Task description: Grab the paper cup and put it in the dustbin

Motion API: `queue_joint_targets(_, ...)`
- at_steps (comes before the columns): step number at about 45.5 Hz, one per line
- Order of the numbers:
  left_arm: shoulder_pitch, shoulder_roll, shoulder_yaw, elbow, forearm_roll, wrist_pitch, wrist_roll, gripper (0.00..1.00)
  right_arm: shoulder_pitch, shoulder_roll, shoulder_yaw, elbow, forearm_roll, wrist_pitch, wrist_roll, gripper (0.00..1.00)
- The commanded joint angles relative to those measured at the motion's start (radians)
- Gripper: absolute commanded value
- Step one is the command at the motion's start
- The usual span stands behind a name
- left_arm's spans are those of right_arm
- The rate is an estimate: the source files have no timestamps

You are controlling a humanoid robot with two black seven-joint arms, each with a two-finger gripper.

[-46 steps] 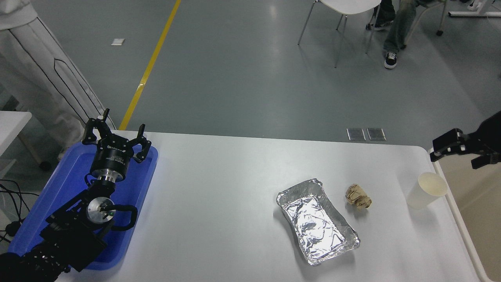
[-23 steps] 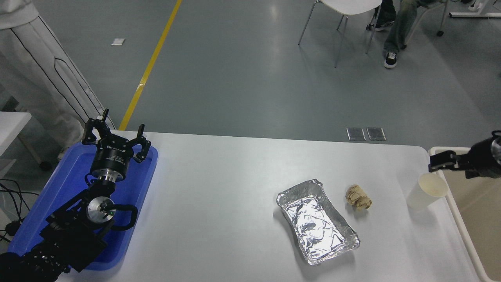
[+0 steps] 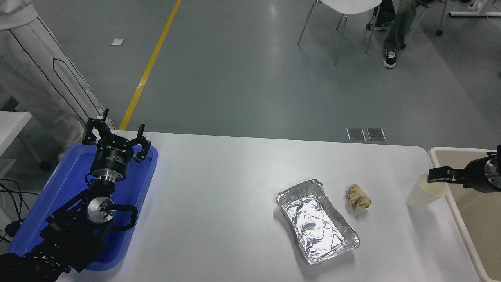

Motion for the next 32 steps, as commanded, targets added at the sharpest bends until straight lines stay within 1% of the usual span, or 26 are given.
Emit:
queue_joint_targets(1, 0.000, 0.000, 0.000, 0.000, 0.000, 0.000, 0.000, 1.00, -0.071, 0.008, 0.070, -0.026, 0.000, -0.089, -0.048, 1.00)
queue_joint_targets(7, 0.000, 0.000, 0.002, 0.000, 0.000, 0.000, 0.000, 1.00, -0.095, 0.010, 0.103, -0.051, 0.000, -0.089, -0.060, 1.00)
queue_joint_targets(14, 0.000, 0.000, 0.000, 0.000, 0.000, 0.000, 0.000, 1.00, -0.103, 0.017, 0.107, -0.057, 0.000, -0.089, -0.102, 1.00)
queue_joint_targets(16, 0.000, 0.000, 0.000, 0.000, 0.000, 0.000, 0.000, 1.00, -0.103, 0.017, 0.104, -0.057, 0.000, -0.090, -0.108, 0.99)
queue_joint_targets(23, 0.000, 0.000, 0.000, 0.000, 0.000, 0.000, 0.000, 1.00, -0.104, 0.019, 0.103, -0.051, -0.018, -0.087, -0.111, 0.83)
queue_joint_targets(26, 0.000, 0.000, 0.000, 0.000, 0.000, 0.000, 0.001, 1.00, -0.109, 0.027, 0.103, -0.049, -0.020, -0.087, -0.111, 0.81)
queue_joint_targets(28, 0.000, 0.000, 0.000, 0.000, 0.000, 0.000, 0.000, 1.00, -0.112, 0.031, 0.103, -0.049, -0.020, -0.087, -0.111, 0.78)
queue_joint_targets(32, 0.000, 0.000, 0.000, 0.000, 0.000, 0.000, 0.000, 1.00, -0.114, 0.031, 0.103, -0.045, -0.020, -0.086, -0.113, 0.61)
